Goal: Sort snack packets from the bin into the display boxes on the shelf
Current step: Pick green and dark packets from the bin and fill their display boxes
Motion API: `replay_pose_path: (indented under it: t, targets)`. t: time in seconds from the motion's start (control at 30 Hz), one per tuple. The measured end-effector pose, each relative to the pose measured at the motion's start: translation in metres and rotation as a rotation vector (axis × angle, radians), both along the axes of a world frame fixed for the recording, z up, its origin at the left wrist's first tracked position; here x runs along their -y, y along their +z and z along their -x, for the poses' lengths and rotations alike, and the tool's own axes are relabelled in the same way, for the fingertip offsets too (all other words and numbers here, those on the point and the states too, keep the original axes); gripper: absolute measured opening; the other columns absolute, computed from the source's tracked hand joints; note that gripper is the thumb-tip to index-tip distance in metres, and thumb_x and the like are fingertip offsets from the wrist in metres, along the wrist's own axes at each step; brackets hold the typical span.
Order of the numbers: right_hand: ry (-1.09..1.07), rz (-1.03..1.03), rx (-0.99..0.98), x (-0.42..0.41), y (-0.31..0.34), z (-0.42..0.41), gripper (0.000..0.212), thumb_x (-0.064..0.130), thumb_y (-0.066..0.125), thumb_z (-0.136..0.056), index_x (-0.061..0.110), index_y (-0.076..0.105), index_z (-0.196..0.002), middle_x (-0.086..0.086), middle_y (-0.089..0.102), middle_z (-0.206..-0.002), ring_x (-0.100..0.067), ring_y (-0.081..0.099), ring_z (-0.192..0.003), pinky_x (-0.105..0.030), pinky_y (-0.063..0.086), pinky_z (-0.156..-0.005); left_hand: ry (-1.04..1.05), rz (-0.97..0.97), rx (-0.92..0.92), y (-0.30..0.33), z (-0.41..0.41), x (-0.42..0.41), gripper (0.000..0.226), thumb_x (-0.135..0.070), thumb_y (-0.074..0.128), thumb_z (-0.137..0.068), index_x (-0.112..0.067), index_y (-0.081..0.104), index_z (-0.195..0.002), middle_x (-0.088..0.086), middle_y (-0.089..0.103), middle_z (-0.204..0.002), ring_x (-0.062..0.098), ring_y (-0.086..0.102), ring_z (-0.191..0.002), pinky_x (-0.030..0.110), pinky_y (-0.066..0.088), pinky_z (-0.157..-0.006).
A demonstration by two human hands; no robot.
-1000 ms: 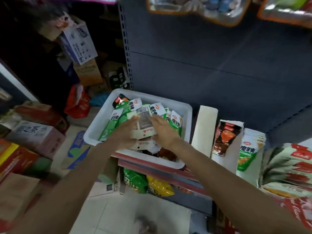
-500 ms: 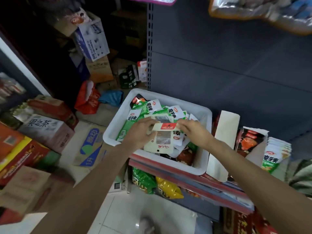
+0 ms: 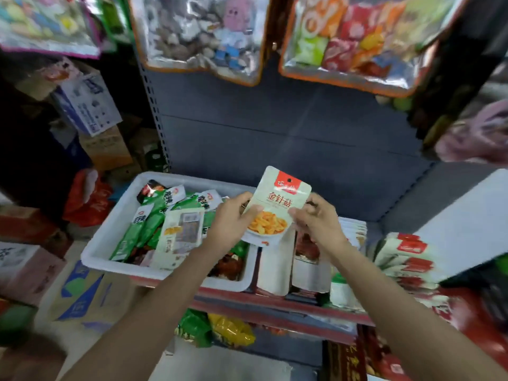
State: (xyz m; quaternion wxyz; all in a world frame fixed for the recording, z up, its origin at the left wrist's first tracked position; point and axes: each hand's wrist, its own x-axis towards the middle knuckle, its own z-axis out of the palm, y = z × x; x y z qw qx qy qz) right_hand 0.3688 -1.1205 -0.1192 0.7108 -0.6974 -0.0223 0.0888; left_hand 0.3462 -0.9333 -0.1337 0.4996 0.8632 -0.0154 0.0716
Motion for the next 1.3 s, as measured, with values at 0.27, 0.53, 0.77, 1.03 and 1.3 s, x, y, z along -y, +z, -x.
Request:
replay_pose_path:
  t: [0.27, 0.53, 0.77, 1.03, 1.3]
  targets:
    - [-0.168, 0.054, 0.149, 0.143, 0.016, 0.006, 0.018, -0.007, 0.055, -0.088, 0.011, 0.055, -0.092, 0.003, 0.07, -0.087, -0.007, 0.069, -0.081, -0.022, 0.055, -0.063, -0.122, 0.049, 0.008, 0.013, -0.021, 0.148, 0.013, -0.016, 0.058, -0.092, -0.011, 0.065, -0.102, -0.005, 0.068, -0.098, 0.0, 0.062, -0.078, 0.02, 0.049, -0.071]
    - [-0.193, 0.229, 0.174, 0.234, 0.01, -0.007, 0.01, 0.001, 0.057, -0.09, 0.011, 0.057, -0.092, -0.01, 0.071, -0.087, -0.023, 0.07, -0.085, -0.037, 0.059, -0.071, -0.15, 0.042, -0.002, 0.008, -0.027, 0.236, 0.021, -0.019, 0.06, -0.092, -0.013, 0.066, -0.111, -0.004, 0.07, -0.104, 0.007, 0.065, -0.087, 0.026, 0.053, -0.078]
    - [-0.12, 0.529, 0.157, 0.276, 0.002, -0.007, 0.01, 0.004, 0.063, -0.087, 0.014, 0.059, -0.086, 0.006, 0.065, -0.084, -0.01, 0.065, -0.076, -0.02, 0.054, -0.066, -0.097, -0.007, -0.065, 0.002, -0.023, 0.264, 0.014, -0.02, 0.063, -0.089, -0.019, 0.06, -0.103, -0.008, 0.065, -0.093, 0.002, 0.06, -0.083, 0.008, 0.045, -0.063]
    - [-0.05, 0.652, 0.245, 0.291, 0.0, -0.012, 0.017, 0.007, 0.057, -0.091, 0.015, 0.067, -0.08, 0.0, 0.069, -0.079, -0.018, 0.065, -0.077, -0.038, 0.057, -0.075, -0.127, -0.167, -0.118, 0.006, -0.031, 0.27, 0.003, -0.015, 0.061, -0.09, -0.017, 0.06, -0.092, -0.003, 0.068, -0.087, 0.007, 0.062, -0.081, 0.006, 0.042, -0.06]
    - [0.04, 0.793, 0.316, 0.283, -0.001, -0.012, 0.019, 0.004, 0.06, -0.088, 0.022, 0.063, -0.08, 0.009, 0.061, -0.074, 0.002, 0.056, -0.069, -0.002, 0.039, -0.062, -0.303, -0.377, -0.002, 0.006, -0.038, 0.275, 0.014, -0.026, 0.057, -0.092, -0.027, 0.062, -0.104, -0.004, 0.061, -0.1, 0.011, 0.058, -0.09, 0.034, 0.051, -0.081]
